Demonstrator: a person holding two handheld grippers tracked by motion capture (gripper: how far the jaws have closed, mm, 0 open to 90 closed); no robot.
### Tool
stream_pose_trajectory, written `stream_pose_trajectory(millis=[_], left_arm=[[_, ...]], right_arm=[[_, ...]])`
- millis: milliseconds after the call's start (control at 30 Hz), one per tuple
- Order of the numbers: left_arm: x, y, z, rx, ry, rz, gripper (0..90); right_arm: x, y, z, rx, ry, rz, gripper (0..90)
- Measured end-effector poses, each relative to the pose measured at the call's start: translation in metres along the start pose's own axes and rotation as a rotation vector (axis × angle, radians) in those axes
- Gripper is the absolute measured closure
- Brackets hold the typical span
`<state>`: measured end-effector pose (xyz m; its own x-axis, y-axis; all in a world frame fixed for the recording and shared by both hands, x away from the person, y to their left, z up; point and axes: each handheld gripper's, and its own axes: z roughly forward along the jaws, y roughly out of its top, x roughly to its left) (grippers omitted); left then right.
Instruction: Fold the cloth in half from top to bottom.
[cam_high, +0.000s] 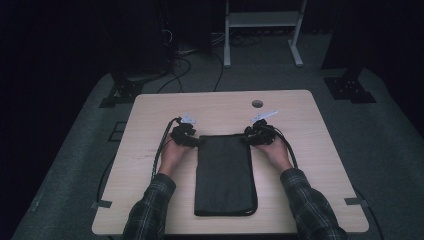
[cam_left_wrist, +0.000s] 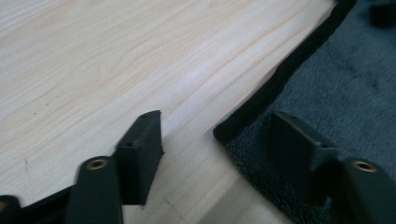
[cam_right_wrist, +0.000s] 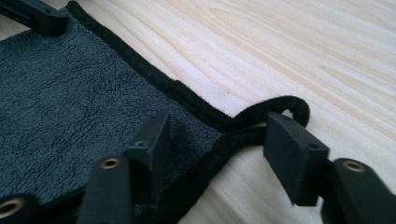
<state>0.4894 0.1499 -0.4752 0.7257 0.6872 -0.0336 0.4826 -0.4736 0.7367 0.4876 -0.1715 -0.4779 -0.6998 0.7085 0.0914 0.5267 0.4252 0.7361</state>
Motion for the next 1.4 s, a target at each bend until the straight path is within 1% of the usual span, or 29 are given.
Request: stream_pose_trajectory(millis=[33,100,200,233,267,300,333,367,433,567,667,700,767,800,867,900,933,967,1000,1033,1067,1133,1167,1200,1300,1400], left_arm=[[0.000,0.000,0.000,-0.003,0.000,0.003,39.7],[0.001,-0.001,0.000,-0.010,-0.019,0.013,45.5],[-0.001,0.000,-0.001,-0.007,-0.053,0.027,58.5],[-0.001,0.000,-0.001,-0.008,-0.069,0.023,62.9],[-0.002,0.000,-0.001,-0.009,-0.074,0.022,67.1],[-0.001,0.000,-0.001,-0.006,-0.084,0.019,70.1],[-0.001,0.000,-0.001,-0.009,-0.096,0.009,73.3],[-0.001,-0.001,-0.001,-0.009,-0.105,0.002,77.0],[-0.002,-0.002,-0.002,-0.008,-0.110,-0.021,80.3],[-0.002,-0.002,-0.002,-0.014,-0.112,-0.044,82.1],[-0.002,-0.001,-0.003,-0.011,-0.103,-0.038,82.6],[-0.003,0.000,-0.003,-0.019,-0.098,-0.044,82.7],[-0.002,0.003,-0.005,-0.026,-0.090,-0.041,82.8],[-0.001,0.004,-0.006,-0.032,-0.086,-0.039,82.8],[-0.001,0.010,-0.011,-0.056,-0.075,-0.035,82.9],[0.000,0.013,-0.013,-0.059,-0.071,-0.028,82.9],[0.000,0.016,-0.016,-0.071,-0.065,-0.025,82.9],[0.001,0.020,-0.020,-0.082,-0.060,-0.019,82.8],[0.001,0.023,-0.024,-0.095,-0.053,-0.013,82.8],[0.001,0.028,-0.029,-0.117,-0.045,-0.011,82.8],[0.001,0.032,-0.034,-0.137,-0.036,0.001,82.8],[0.000,0.038,-0.042,-0.164,-0.029,0.016,82.7],[0.000,0.041,-0.048,-0.182,-0.030,0.022,82.7],[-0.001,0.042,-0.051,-0.190,-0.034,0.030,82.6],[-0.005,0.043,-0.060,-0.206,-0.057,0.064,82.5],[-0.013,0.038,-0.065,-0.219,-0.089,0.078,82.5]], right_arm=[[0.001,0.000,0.000,-0.003,0.002,-0.004,46.3],[0.004,-0.001,0.001,-0.008,0.003,-0.014,50.1],[0.005,-0.001,0.002,-0.017,0.007,-0.018,56.2],[0.005,-0.001,0.002,-0.018,0.012,-0.013,58.6],[0.004,-0.001,0.002,-0.018,0.017,-0.010,61.3],[0.004,-0.001,0.002,-0.017,0.023,-0.007,65.8],[0.004,-0.001,0.002,-0.016,0.037,-0.005,70.1],[0.004,0.000,0.002,-0.015,0.044,-0.006,72.5],[0.005,0.000,0.002,-0.008,0.055,0.005,77.4],[0.005,0.001,0.002,0.001,0.061,0.017,81.1],[0.006,0.003,0.003,0.010,0.041,-0.004,81.7],[0.006,0.005,0.003,0.015,0.034,-0.006,81.9],[0.005,0.008,0.004,0.019,0.018,-0.022,82.3],[0.006,0.010,0.004,0.022,0.010,-0.022,82.5],[0.005,0.015,0.003,0.001,-0.006,-0.021,82.7],[0.005,0.017,0.001,-0.008,-0.011,-0.024,82.8],[0.004,0.019,0.000,-0.011,-0.010,-0.020,82.8],[0.004,0.023,-0.002,-0.024,-0.011,-0.022,82.8],[0.003,0.027,-0.006,-0.038,-0.012,-0.023,82.8],[0.003,0.032,-0.010,-0.055,-0.014,-0.026,82.8],[0.003,0.038,-0.016,-0.075,-0.015,-0.029,82.8],[0.004,0.046,-0.027,-0.110,-0.011,-0.042,82.8],[0.005,0.049,-0.031,-0.127,-0.008,-0.045,82.8],[0.006,0.051,-0.037,-0.149,0.001,-0.050,82.8],[0.008,0.050,-0.048,-0.169,0.033,-0.044,82.7],[0.012,0.042,-0.056,-0.179,0.059,-0.062,82.7]])
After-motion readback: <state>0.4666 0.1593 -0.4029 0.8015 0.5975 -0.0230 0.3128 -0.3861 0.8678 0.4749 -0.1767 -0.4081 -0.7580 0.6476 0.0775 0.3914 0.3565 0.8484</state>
